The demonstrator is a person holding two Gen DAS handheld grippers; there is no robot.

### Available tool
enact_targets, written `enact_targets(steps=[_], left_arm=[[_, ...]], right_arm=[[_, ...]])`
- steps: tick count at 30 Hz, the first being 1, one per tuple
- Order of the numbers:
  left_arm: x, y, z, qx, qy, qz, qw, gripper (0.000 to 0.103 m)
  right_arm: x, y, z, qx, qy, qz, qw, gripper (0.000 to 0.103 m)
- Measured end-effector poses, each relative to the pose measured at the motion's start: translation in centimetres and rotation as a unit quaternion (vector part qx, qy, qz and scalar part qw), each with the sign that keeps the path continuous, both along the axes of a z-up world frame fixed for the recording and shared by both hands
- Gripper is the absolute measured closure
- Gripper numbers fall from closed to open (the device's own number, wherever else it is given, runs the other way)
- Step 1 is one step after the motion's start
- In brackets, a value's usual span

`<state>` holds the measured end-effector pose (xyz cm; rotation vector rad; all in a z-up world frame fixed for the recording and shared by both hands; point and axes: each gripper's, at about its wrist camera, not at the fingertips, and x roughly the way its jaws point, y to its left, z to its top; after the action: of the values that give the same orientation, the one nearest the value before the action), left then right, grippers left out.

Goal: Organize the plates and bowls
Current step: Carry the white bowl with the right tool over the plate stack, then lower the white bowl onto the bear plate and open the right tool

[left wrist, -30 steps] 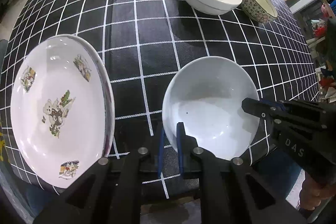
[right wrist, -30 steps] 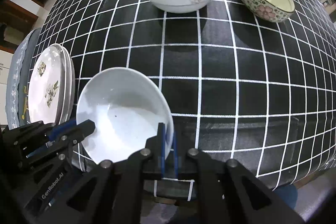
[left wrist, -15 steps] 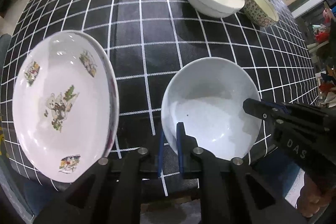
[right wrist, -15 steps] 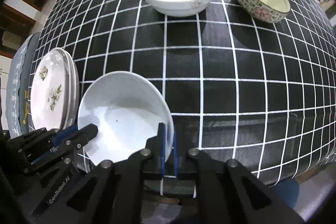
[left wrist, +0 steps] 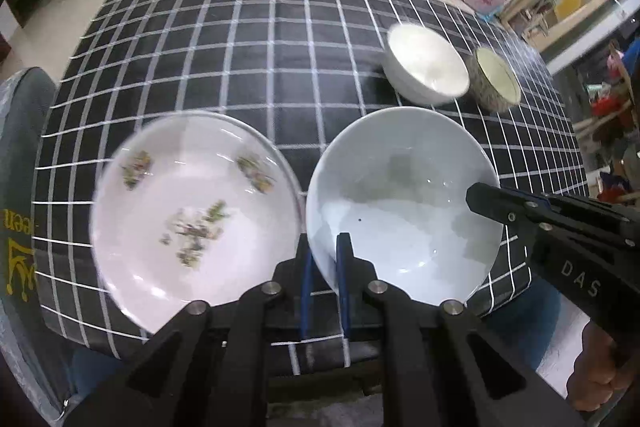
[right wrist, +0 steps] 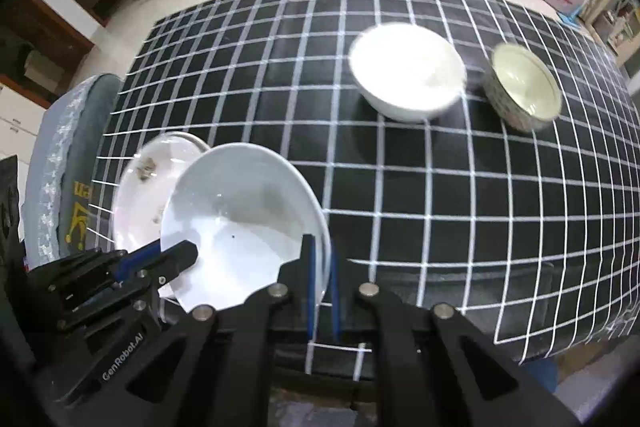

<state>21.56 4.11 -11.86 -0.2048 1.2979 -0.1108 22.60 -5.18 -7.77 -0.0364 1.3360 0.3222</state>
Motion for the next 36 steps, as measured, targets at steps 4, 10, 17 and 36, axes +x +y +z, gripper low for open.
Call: enact_targets(steps=[4, 10, 17, 36], left_arm=[[-0.5, 2.7, 0.7, 0.003, -0.008, 0.020, 0.9998, 0.093], [-1.3, 6.8, 0.0, 0.004, 0.001, 0.054, 0.9985, 0.094], [-2.4, 10.5, -0.9, 0.005, 0.010, 0.083, 0.9965, 0.094], [-2.0, 14.3, -3.5, -0.004, 0.025, 0.106, 0.9940, 0.094]], right_arm=[[0.0, 2.7, 0.5, 0.004, -0.007, 0.019, 1.000, 0.094], [0.2, 6.9, -0.5, 0.011, 0.007, 0.047, 0.999, 0.094], [-0.2, 10.6, -1.9, 0.010, 0.025, 0.070, 0.997, 0.094], [1.0, 14.5, -5.3, -0.008, 0.058, 0.094, 0.994, 0.094]])
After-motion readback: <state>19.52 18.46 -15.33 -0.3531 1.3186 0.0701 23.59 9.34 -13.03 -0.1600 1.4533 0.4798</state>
